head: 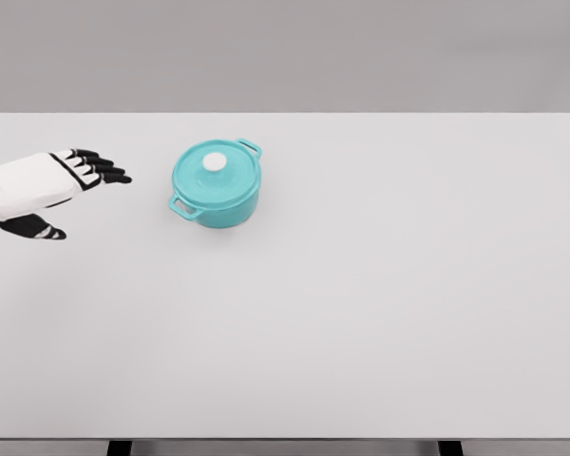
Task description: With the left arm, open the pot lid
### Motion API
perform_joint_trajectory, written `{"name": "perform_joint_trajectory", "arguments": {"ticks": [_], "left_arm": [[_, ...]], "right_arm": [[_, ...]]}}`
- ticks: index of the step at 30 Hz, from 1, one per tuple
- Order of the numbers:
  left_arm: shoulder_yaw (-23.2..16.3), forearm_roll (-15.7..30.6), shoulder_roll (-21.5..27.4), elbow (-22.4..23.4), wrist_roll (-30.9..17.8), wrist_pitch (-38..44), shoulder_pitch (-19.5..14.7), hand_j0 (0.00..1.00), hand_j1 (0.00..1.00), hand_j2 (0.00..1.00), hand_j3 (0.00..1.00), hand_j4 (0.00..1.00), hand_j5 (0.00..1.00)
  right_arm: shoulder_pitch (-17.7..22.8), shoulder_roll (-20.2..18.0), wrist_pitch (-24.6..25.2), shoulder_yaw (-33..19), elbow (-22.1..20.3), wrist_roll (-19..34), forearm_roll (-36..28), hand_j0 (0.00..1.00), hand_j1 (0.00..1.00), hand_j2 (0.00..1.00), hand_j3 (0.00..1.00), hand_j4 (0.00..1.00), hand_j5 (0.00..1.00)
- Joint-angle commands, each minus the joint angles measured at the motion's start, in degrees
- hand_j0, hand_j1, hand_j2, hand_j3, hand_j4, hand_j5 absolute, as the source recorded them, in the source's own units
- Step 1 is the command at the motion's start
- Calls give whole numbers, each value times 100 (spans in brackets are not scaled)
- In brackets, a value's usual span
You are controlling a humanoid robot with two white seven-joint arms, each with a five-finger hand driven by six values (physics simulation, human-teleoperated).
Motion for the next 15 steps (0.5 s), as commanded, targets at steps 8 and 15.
{"name": "perform_joint_trajectory", "arguments": {"ticks": [8, 15], "left_arm": [[-21, 3, -47, -11, -86, -60, -35, 100, 100, 100, 100, 100, 100], [-562, 65, -117, 365, -192, -95, -796, 100, 100, 100, 100, 100, 100]], "right_arm": [[17, -1, 3, -5, 12, 3, -6, 100, 100, 100, 100, 100, 100], [17, -1, 3, -5, 12, 3, -7, 100, 100, 100, 100, 100, 100]]}}
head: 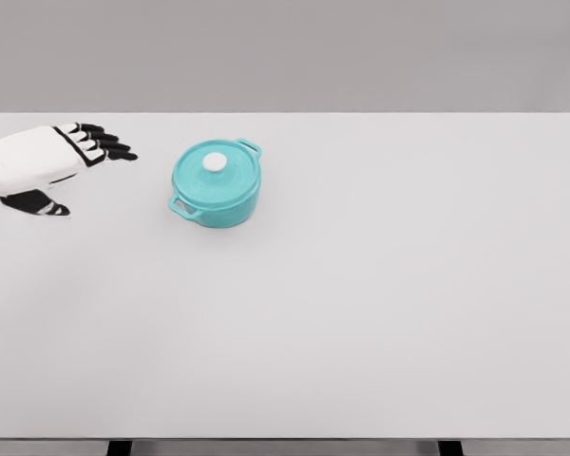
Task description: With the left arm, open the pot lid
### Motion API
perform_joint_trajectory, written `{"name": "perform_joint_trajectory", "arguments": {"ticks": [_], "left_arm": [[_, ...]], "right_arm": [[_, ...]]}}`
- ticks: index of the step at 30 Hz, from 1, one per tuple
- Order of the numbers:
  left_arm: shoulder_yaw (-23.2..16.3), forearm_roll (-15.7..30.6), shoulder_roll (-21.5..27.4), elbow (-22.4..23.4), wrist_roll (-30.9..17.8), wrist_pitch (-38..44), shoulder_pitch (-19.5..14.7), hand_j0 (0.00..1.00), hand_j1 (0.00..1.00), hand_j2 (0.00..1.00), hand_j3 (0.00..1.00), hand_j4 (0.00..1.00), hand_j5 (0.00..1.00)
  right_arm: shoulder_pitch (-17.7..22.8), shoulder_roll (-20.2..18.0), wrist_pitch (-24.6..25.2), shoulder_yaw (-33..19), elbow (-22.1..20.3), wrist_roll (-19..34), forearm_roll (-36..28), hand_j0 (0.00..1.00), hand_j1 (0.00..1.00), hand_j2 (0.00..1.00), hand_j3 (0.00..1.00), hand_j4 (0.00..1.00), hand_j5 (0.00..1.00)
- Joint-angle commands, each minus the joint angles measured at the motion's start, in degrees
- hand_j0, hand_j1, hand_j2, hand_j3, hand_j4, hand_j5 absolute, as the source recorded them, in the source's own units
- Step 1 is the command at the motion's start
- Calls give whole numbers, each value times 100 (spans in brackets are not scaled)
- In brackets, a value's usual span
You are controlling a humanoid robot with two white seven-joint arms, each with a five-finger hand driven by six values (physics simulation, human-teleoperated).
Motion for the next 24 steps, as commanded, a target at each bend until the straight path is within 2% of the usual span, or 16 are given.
{"name": "perform_joint_trajectory", "arguments": {"ticks": [1, 2, 3, 4, 5, 6, 10, 13, 16, 18, 20, 24], "left_arm": [[-1272, 118, -21, 556, -1, -15, -420, 100, 100, 100, 100, 100, 100], [-2052, 118, -38, 653, -1, -15, -980, 100, 100, 100, 100, 100, 100], [-2961, 118, -38, 644, -1, -41, -1686, 100, 100, 100, 100, 100, 100], [-3252, 118, -231, 758, -10, 20, -1985, 100, 100, 100, 100, 100, 100], [-3384, 100, -820, 987, -27, 29, -2425, 100, 100, 100, 100, 100, 100], [-3533, 100, -1040, 1048, -27, 29, -2688, 100, 100, 100, 100, 100, 100], [-3753, 127, -1313, 1066, -27, 415, -3295, 100, 100, 100, 100, 100, 100], [-4122, 390, -1585, 1101, -45, 873, -3638, 100, 100, 100, 100, 100, 100], [-4403, 425, -1849, 1251, -546, 1479, -3822, 100, 100, 100, 100, 100, 100], [-4825, 882, -1814, 1242, -572, 1602, -4077, 100, 100, 100, 100, 100, 100], [-5089, 1207, -1770, 1251, -528, 1611, -4174, 100, 100, 100, 100, 100, 100], [-5195, 1234, -1717, 1242, -511, 1708, -4201, 100, 100, 100, 100, 100, 100]], "right_arm": [[0, -1, -1, 2, 1, 3, -2, 100, 100, 100, 100, 100, 100], [0, -1, -1, 2, 1, 3, -2, 100, 100, 100, 100, 100, 100], [9, -1, -1, 2, 1, 3, -2, 100, 100, 100, 100, 100, 100], [9, -1, -1, 2, 1, 3, -2, 100, 100, 100, 100, 100, 100], [0, -1, -1, 2, 1, 3, -2, 100, 100, 100, 100, 100, 100], [9, -1, -1, 2, 1, 3, -2, 100, 100, 100, 100, 100, 100], [0, -1, -1, 2, 1, 3, -2, 100, 100, 100, 100, 100, 100], [0, -1, -1, 2, 1, 3, -2, 100, 100, 100, 100, 100, 100], [9, -1, -1, 2, 1, 3, -2, 100, 100, 100, 100, 100, 100], [0, -1, -1, 2, 1, 3, -2, 100, 100, 100, 100, 100, 100], [0, -1, -1, 2, 1, 3, -2, 100, 100, 100, 100, 100, 100], [0, -1, -1, 2, 1, 3, -2, 100, 100, 100, 100, 100, 100]]}}
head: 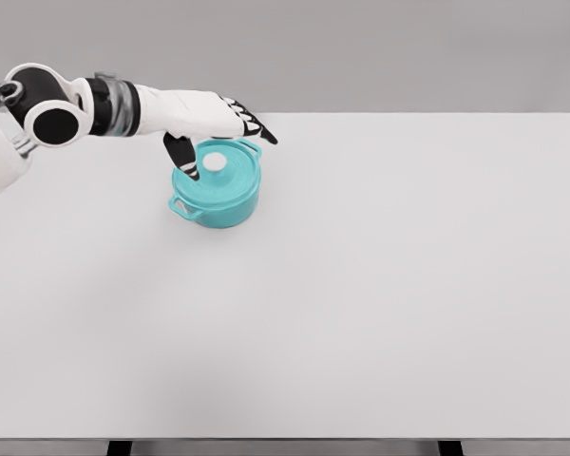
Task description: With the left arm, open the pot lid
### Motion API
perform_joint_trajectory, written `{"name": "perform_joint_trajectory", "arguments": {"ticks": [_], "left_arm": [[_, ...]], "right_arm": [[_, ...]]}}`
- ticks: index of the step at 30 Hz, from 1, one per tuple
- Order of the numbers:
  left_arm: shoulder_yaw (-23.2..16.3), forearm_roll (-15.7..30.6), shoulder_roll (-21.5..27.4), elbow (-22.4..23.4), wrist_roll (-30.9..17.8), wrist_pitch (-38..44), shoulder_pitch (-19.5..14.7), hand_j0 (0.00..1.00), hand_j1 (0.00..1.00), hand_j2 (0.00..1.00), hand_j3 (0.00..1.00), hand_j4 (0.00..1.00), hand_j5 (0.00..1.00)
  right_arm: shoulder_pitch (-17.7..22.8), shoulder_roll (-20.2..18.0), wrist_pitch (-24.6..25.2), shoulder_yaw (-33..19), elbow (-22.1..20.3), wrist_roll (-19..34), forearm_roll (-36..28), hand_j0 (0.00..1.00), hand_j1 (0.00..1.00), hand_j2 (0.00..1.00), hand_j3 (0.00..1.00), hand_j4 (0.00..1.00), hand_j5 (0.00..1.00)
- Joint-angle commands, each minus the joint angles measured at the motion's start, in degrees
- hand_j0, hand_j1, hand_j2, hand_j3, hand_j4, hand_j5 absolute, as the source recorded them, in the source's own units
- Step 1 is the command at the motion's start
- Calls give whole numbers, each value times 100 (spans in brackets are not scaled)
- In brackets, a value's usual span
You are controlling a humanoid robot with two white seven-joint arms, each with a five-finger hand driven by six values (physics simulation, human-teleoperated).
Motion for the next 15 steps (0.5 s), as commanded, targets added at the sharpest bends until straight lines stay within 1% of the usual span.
{"name": "perform_joint_trajectory", "arguments": {"ticks": [1, 5, 11, 13, 15], "left_arm": [[-118, 101, 23, 4, -5, 115, 0, 100, 100, 100, 100, 100, 100], [-118, 92, 111, 4, -5, 107, -35, 98, 98, 98, 98, 98, 98], [-197, 74, 111, 13, -5, 115, -18, 78, 78, 78, 78, 78, 78], [-249, 57, 84, 22, -5, 116, -9, 74, 74, 74, 74, 74, 74], [-249, 57, 49, 144, -5, 116, 0, 73, 73, 73, 73, 73, 73]], "right_arm": [[0, -1, -1, 2, 1, 2, -2, 100, 100, 100, 100, 100, 100], [0, -1, -1, 2, 1, 2, -2, 100, 100, 100, 100, 100, 100], [9, -1, -1, 2, 1, 2, -2, 100, 100, 100, 100, 100, 100], [0, -1, -1, 2, 1, 2, -2, 100, 100, 100, 100, 100, 100], [0, -1, -1, 2, 1, 2, -2, 100, 100, 100, 100, 100, 100]]}}
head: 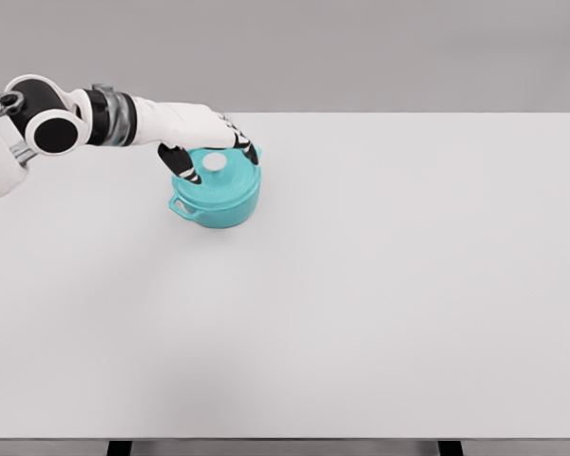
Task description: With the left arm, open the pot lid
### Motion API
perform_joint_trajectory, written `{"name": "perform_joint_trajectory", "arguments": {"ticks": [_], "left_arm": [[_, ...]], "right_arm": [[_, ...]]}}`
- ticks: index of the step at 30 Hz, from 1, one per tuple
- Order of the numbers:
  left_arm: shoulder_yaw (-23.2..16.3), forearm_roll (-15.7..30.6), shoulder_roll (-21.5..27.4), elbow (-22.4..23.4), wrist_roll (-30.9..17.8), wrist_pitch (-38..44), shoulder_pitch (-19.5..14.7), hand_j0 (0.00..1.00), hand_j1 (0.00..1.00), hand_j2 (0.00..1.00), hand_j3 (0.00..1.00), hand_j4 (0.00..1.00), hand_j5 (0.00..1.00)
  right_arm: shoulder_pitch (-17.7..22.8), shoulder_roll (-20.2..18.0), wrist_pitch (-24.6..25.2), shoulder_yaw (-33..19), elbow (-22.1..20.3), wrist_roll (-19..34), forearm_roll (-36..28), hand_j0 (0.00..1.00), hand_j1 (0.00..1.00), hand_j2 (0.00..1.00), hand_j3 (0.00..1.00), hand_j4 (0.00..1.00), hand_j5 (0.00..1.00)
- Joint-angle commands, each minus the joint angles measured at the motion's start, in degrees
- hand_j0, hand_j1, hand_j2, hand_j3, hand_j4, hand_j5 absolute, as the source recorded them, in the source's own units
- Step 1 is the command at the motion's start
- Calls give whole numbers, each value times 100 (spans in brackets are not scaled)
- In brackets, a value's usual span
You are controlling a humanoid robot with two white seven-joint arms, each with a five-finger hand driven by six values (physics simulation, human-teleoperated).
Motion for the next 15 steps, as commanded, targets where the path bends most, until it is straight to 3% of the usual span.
{"name": "perform_joint_trajectory", "arguments": {"ticks": [1, 15], "left_arm": [[-10, -4, -47, 132, 2, 7, 0, 73, 73, 73, 73, 73, 73], [-10, -154, -223, 404, 2, 7, 26, 73, 73, 73, 73, 73, 73]], "right_arm": [[-9, -1, -1, 2, 1, 2, -1, 100, 100, 100, 100, 100, 100], [-9, -1, -1, 2, 1, 2, -1, 100, 100, 100, 100, 100, 100]]}}
